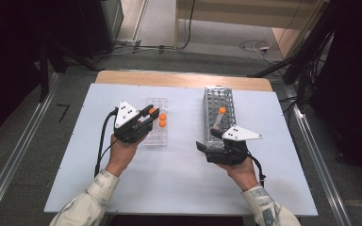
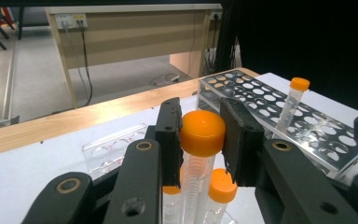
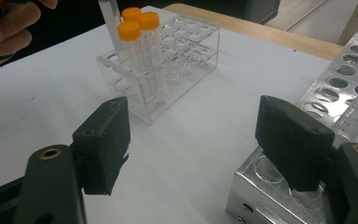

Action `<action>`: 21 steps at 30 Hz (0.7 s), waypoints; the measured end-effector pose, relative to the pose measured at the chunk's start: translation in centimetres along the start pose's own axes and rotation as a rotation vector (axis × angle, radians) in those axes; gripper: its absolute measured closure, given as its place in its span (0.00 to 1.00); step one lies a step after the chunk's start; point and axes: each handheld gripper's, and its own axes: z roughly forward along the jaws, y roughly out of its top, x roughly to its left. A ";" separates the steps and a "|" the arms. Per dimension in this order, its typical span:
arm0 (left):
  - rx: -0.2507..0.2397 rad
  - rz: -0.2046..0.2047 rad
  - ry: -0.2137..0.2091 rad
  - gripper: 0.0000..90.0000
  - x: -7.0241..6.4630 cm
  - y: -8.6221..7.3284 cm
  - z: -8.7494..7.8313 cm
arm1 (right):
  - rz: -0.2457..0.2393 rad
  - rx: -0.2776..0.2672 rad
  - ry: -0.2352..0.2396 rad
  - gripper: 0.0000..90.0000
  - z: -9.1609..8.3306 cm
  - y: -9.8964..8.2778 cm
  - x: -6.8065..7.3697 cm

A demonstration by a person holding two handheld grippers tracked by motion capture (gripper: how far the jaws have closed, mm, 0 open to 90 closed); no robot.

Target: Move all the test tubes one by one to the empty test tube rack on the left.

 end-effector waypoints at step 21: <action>0.054 0.004 0.015 0.67 0.0 -1.3 0.9 | 0.001 0.001 -0.001 0.27 0.1 0.0 -0.1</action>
